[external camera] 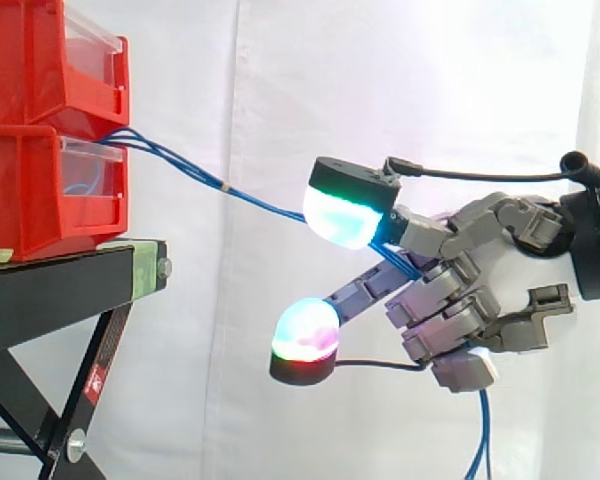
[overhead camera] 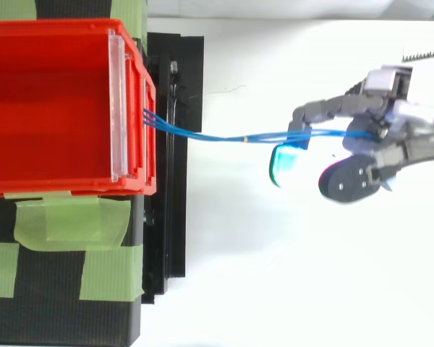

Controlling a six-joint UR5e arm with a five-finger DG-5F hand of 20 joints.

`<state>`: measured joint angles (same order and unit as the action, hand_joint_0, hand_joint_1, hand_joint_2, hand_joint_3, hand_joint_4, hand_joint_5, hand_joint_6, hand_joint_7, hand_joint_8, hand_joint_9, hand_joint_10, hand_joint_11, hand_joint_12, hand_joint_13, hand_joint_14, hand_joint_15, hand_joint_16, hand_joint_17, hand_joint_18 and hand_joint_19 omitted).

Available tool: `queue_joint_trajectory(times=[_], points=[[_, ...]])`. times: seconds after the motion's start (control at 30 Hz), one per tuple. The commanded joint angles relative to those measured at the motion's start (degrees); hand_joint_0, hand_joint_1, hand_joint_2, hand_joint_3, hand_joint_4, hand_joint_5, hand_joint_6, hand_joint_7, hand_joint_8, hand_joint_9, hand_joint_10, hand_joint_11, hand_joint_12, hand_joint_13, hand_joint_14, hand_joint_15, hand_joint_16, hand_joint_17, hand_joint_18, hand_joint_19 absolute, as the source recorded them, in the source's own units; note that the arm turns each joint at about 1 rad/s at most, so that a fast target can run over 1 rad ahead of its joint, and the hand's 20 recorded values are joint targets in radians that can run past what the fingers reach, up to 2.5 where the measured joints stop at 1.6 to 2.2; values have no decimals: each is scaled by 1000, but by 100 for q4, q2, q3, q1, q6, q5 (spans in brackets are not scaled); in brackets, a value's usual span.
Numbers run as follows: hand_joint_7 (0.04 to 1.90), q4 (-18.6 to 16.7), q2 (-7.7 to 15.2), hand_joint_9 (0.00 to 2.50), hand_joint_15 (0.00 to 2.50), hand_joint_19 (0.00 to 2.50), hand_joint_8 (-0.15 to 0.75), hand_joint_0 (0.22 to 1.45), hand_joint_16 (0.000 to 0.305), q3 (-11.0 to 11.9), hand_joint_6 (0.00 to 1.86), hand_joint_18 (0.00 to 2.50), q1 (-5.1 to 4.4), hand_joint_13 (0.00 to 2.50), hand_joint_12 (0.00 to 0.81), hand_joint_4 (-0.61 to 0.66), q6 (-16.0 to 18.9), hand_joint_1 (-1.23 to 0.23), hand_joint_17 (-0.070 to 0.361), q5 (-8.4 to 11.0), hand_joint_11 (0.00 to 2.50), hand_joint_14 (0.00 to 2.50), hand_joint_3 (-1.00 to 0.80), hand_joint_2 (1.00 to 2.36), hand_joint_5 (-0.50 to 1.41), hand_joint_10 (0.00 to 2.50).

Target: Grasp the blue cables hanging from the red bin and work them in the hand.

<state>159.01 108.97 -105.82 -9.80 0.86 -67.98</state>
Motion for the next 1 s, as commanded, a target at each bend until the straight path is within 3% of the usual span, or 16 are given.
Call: queue_joint_trajectory(times=[0.0,0.3,0.6,0.97], points=[[1278,139,1,2001,2150,744,569,865,179,0,298,2500,66,2114,708,296,222,-584,134,356,2500,2500,-961,1002,106,2500],[1262,130,-8,1987,2162,757,559,869,179,0,337,2500,154,2096,700,275,362,-582,134,418,2500,2500,-957,1002,96,2500],[1253,33,-43,1969,2153,769,560,871,175,9,365,2500,154,2074,697,265,353,-573,131,382,2500,2500,-958,1002,92,2500],[1249,7,-465,1957,2110,758,555,867,170,70,380,2500,154,2050,670,267,-253,-563,128,426,2500,2500,-962,1002,90,2500]])
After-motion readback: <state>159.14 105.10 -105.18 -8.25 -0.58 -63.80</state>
